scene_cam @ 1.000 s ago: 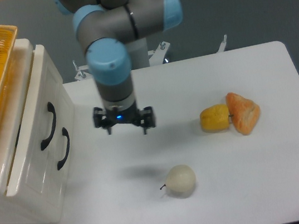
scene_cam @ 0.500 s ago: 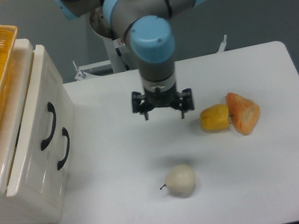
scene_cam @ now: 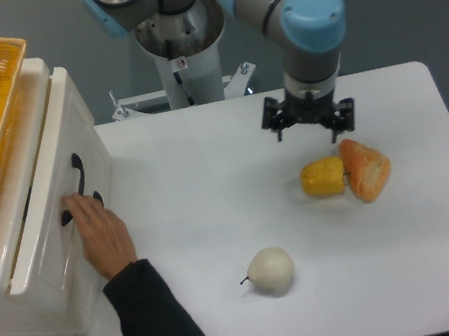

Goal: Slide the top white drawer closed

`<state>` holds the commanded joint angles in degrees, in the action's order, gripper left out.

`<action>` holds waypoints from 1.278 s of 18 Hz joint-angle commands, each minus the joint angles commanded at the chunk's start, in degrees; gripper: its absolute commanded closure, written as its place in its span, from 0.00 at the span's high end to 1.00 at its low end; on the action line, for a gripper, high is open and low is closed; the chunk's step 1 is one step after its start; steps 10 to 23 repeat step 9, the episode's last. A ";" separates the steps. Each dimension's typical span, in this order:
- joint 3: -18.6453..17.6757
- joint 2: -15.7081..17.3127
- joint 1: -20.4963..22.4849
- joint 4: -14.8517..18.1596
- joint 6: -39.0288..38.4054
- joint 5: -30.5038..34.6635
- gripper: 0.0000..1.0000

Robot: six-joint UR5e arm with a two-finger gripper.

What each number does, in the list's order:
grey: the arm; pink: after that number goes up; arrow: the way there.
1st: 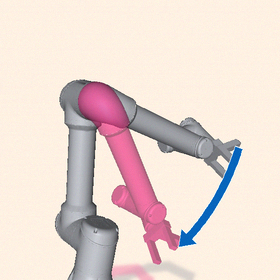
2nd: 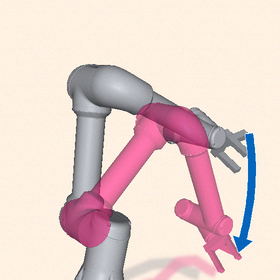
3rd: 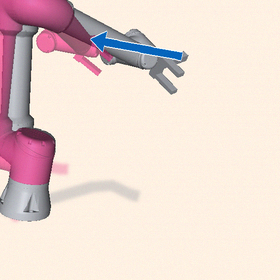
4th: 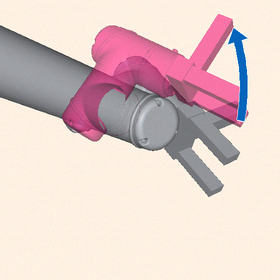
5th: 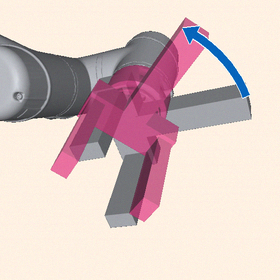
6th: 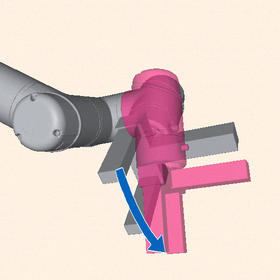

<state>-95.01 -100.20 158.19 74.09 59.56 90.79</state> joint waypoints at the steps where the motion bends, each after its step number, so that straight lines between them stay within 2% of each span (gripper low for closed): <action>1: -0.09 0.00 1.14 0.00 2.72 0.00 1.00; 5: 0.70 0.00 3.09 0.09 5.56 0.00 1.00; 9: 1.76 0.00 2.74 0.09 5.30 0.88 1.00; 23: 1.76 0.00 2.74 0.09 5.30 0.88 1.00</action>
